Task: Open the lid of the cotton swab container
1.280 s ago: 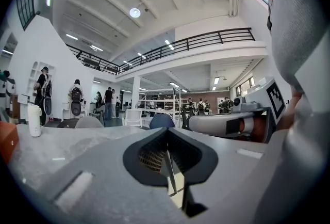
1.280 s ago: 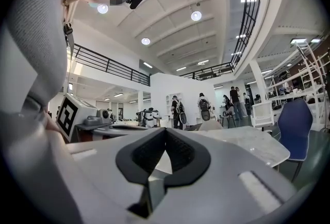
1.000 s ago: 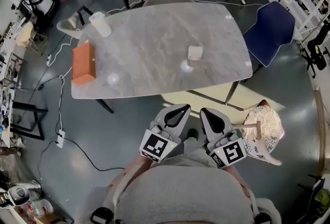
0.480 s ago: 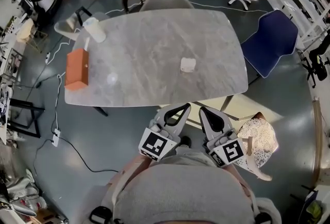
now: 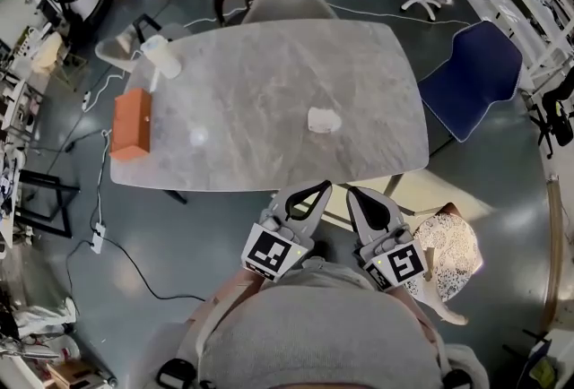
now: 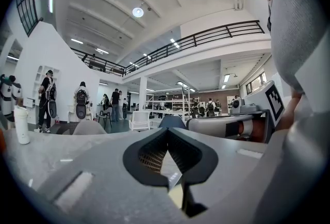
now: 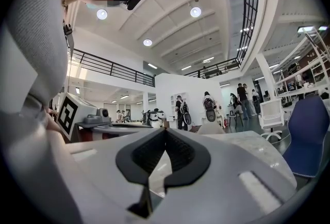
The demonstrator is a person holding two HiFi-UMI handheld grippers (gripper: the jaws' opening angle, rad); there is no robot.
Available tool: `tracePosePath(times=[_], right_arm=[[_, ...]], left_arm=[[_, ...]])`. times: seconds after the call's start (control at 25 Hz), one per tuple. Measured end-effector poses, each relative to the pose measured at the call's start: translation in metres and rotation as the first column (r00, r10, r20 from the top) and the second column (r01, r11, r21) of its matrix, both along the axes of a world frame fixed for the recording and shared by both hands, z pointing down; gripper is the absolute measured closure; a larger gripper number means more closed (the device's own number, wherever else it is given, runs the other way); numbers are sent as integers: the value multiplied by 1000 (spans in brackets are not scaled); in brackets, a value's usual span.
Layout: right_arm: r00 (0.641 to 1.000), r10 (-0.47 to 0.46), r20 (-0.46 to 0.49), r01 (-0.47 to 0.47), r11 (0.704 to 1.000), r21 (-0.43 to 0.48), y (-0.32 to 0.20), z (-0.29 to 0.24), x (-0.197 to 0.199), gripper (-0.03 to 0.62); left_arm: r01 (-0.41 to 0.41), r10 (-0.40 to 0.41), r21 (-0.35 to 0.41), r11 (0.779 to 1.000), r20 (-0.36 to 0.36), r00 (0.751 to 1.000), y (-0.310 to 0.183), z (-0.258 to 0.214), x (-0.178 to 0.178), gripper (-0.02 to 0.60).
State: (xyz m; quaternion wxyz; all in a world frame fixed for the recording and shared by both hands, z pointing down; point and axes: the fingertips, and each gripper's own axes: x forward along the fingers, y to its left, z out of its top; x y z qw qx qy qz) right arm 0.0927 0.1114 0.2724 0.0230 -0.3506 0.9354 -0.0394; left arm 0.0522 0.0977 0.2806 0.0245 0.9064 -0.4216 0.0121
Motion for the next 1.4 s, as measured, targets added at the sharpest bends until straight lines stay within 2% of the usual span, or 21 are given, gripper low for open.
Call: tracePosePath(times=[0.56,1.4], right_arm=[[1000,-4,3,4,1000,-14,-10,7,15,592],[998,-55,28,56,998,-36,-10,11,8,592]], left_arm=[[27,-27,4,1000,-7,1000,-10,4,9,584],[50,-50,-19,999,0,999,-12,10,8,584]])
